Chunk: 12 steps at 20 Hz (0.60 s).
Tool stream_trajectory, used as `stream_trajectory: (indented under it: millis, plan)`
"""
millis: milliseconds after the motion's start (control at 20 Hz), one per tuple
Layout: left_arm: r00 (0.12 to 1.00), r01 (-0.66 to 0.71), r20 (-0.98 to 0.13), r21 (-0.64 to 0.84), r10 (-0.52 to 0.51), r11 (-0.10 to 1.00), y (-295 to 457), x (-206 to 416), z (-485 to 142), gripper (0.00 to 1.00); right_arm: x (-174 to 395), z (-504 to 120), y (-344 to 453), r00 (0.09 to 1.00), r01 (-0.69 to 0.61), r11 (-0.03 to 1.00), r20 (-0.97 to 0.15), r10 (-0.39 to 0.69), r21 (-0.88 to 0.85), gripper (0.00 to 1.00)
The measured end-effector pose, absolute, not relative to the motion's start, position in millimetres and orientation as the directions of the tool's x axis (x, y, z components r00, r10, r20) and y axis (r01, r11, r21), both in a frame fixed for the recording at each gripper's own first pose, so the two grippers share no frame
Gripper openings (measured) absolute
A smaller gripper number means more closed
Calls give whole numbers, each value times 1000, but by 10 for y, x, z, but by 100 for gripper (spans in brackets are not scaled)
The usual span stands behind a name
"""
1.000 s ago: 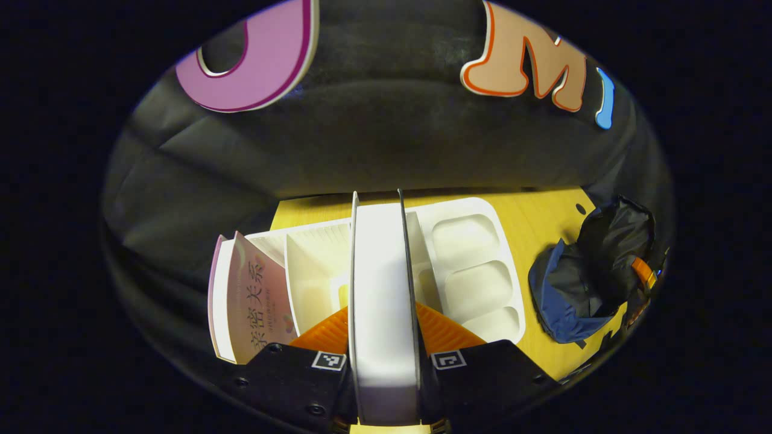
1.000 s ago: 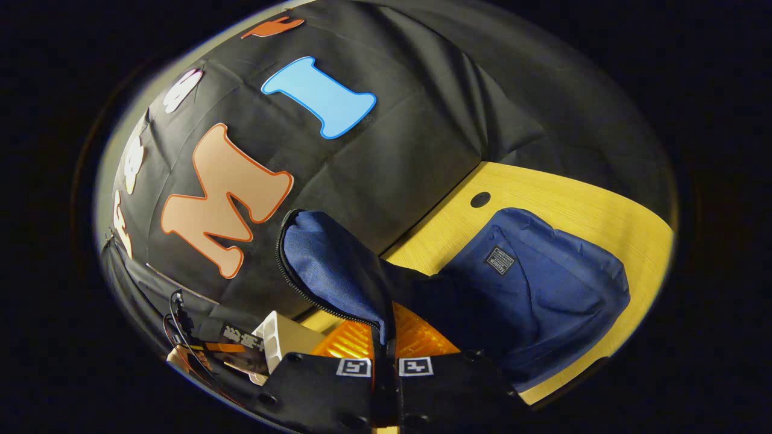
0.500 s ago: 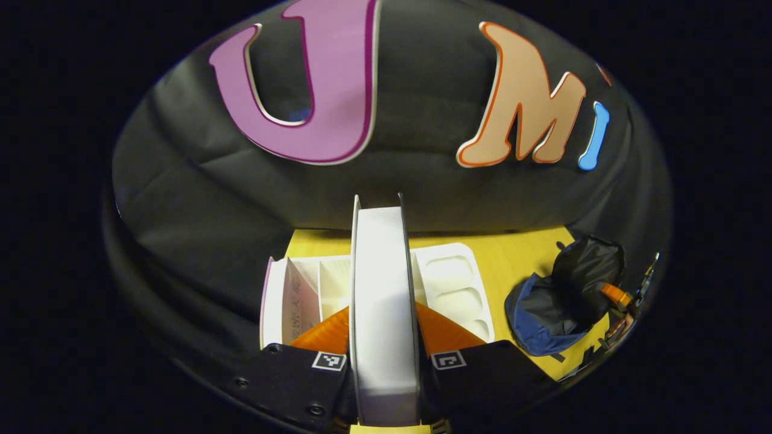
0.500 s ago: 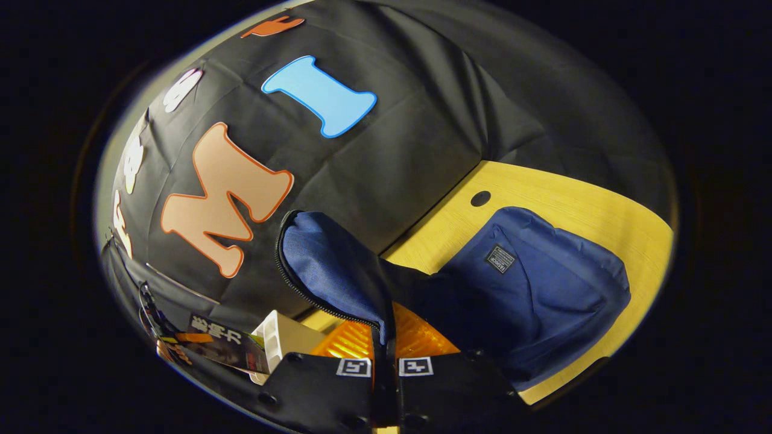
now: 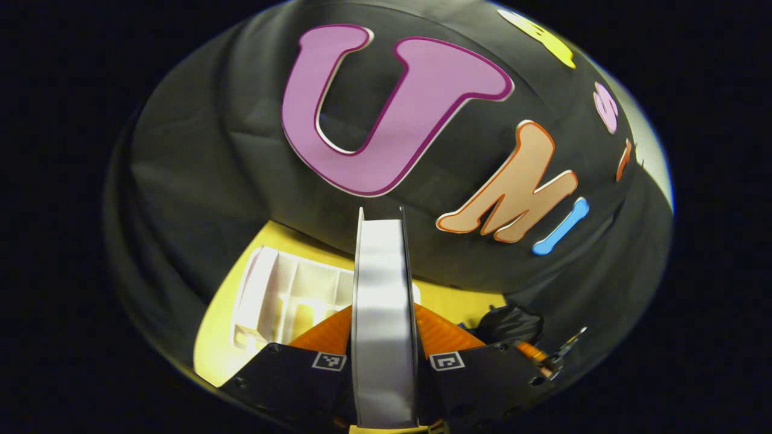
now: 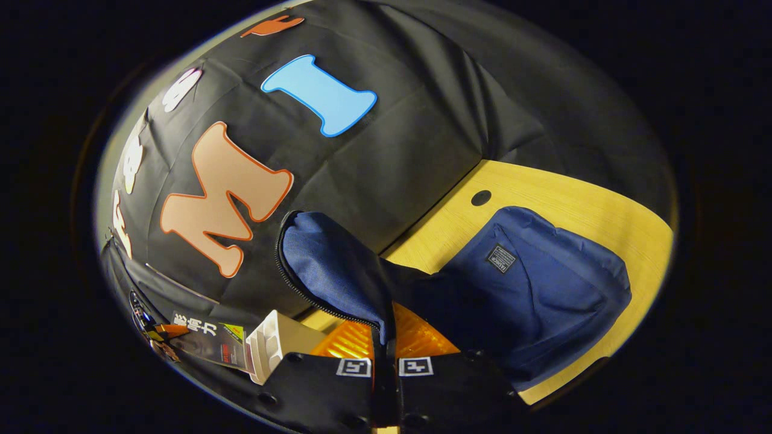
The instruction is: Open the schoolbag, grab two books from the bookshelf and put them into the schoolbag.
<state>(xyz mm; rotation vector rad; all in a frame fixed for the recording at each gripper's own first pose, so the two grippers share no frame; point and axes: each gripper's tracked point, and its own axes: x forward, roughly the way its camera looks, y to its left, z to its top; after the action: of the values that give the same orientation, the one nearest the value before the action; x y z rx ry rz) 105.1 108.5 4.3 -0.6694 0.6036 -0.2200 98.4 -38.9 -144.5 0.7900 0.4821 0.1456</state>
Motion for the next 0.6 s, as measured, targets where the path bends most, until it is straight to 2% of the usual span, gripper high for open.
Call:
stream_trajectory:
  millis: [50,100,150,250,450,600]
  plan:
    - [810,0,-425,-689,-404,725,1019,1027,49,34,993,-1438,-394,882,52,700,-362,302,712,3]
    - [810,-3,-403,-731,-427,682,942,1027,70,38,990,-1434,-393,882,53,700,-363,302,712,3]
    - [807,-6,-388,-760,-446,650,864,1002,79,34,989,-1433,-395,882,54,699,-362,302,713,3]
    - [804,-10,-372,-789,-464,614,737,976,19,36,990,-1437,-393,881,52,699,-363,305,713,3]
    - [771,-12,-337,-857,-541,516,172,1010,-179,35,999,-1415,-401,883,63,681,-359,303,729,4]
    - [727,-22,-384,-841,-569,540,-220,1006,-475,36,990,-1424,-387,879,55,686,-361,311,725,3]
